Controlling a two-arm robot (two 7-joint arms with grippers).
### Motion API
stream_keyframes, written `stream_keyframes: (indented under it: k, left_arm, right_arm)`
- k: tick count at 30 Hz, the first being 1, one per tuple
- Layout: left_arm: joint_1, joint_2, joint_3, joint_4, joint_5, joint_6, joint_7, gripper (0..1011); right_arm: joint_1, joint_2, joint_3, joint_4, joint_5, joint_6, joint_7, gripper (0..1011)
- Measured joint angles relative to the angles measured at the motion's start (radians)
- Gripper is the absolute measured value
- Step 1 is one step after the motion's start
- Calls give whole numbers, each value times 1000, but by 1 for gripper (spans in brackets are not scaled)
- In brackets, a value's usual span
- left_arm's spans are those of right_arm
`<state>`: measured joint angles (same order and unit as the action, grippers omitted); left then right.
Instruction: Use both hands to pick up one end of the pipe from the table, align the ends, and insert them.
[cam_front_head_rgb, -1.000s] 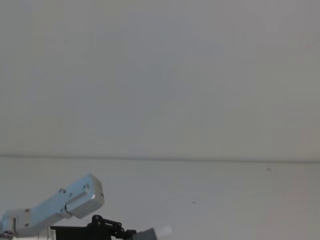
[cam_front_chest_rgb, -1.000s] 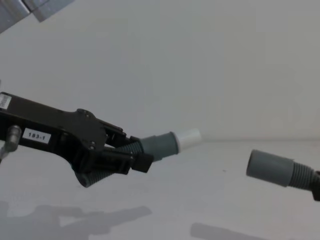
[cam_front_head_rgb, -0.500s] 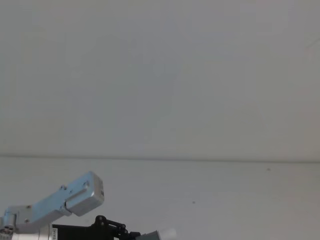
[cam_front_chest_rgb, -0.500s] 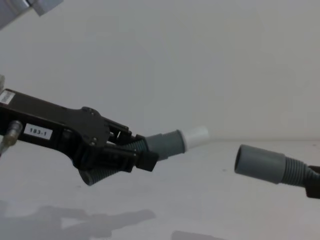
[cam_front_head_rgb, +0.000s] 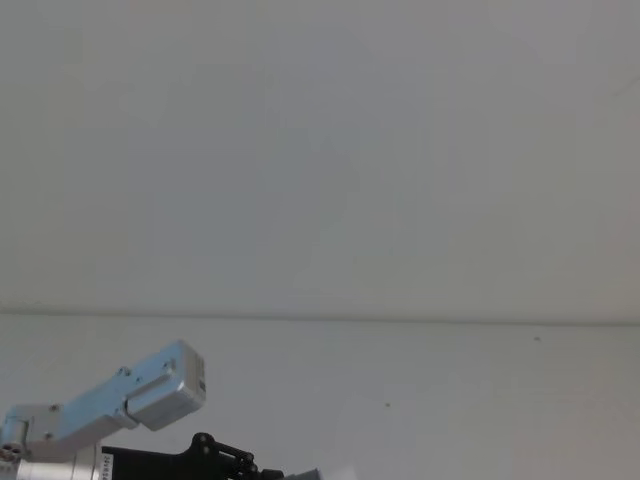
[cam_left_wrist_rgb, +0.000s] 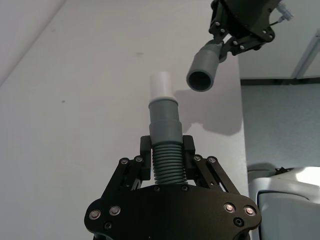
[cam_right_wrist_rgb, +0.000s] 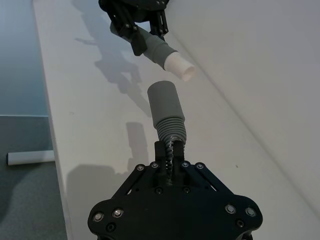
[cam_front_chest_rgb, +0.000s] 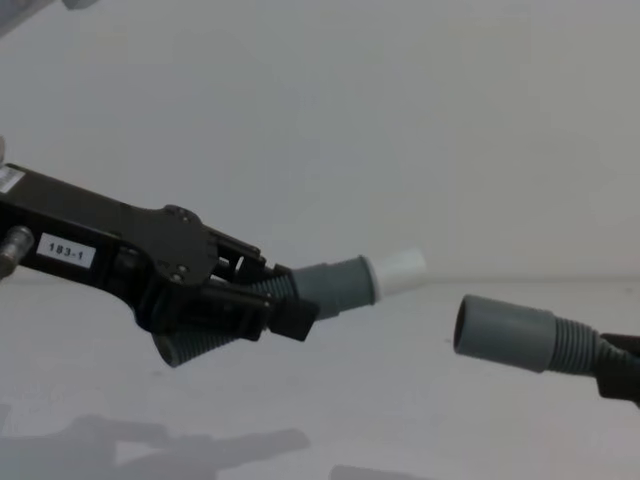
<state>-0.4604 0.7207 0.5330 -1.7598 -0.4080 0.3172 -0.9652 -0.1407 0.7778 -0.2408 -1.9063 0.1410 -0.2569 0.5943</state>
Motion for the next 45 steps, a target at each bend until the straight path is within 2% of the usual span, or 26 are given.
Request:
stream_keyframes:
  k: [21, 33, 45]
  left_arm:
    - [-68, 33, 52, 12, -4, 34, -83, 331]
    - [-116, 32, 90, 39, 0, 35, -137, 331]
    - [-148, 28, 121, 55, 7, 35, -166, 331]
  right_arm:
    - [24, 15, -22, 9, -43, -35, -8, 61]
    - [26, 23, -25, 8, -65, -54, -12, 61]
    - [24, 26, -21, 3, -75, -66, -16, 60]
